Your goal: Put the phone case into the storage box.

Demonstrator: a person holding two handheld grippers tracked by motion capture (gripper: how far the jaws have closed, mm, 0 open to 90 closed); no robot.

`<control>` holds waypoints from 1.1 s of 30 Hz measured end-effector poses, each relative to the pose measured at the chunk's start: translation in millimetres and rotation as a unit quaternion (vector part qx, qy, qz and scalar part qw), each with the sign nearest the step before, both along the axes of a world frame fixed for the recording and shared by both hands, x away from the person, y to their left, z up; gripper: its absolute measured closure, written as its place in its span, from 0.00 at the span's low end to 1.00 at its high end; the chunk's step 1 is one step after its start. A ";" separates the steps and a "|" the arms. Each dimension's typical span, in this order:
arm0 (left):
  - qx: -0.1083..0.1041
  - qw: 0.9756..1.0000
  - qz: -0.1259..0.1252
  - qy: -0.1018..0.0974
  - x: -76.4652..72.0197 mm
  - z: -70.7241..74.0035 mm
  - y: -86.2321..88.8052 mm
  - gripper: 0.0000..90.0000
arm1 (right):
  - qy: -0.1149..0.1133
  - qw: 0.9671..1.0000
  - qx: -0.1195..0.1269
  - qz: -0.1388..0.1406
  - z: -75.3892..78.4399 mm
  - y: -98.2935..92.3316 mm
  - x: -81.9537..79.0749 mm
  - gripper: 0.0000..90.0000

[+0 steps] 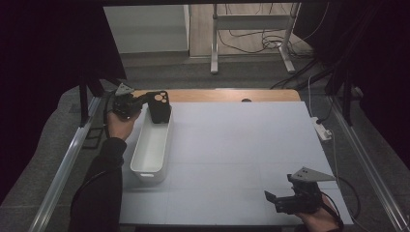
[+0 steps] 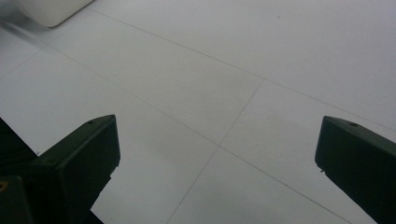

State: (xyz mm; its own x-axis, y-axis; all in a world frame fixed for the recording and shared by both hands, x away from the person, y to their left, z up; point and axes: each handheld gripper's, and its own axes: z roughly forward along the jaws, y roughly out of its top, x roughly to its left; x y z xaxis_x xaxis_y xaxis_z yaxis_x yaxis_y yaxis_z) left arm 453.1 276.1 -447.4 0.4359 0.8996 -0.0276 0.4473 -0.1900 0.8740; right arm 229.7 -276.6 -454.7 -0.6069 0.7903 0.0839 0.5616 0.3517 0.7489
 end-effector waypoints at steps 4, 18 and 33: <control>0.002 1.000 0.005 0.009 1.5 -0.5 -0.6 0.87 | -0.001 1.000 -0.001 0.001 0.0 0.2 0.0 0.00; -0.016 0.999 0.015 0.031 2.9 -0.6 0.2 0.76 | -0.002 1.000 0.000 0.000 0.1 -0.1 -0.2 0.00; -0.024 0.997 0.002 0.074 -8.9 -1.8 0.8 0.54 | 0.001 1.000 0.001 -0.002 0.1 0.1 0.0 0.00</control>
State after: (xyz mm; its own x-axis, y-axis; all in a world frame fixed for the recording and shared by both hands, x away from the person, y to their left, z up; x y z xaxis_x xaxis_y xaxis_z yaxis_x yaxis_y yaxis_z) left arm 444.2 276.9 -449.1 0.4206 0.8974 -0.1335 0.5724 -0.1483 0.8065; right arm 229.7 -276.5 -454.6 -0.6038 0.7926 0.0857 0.5638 0.3485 0.7488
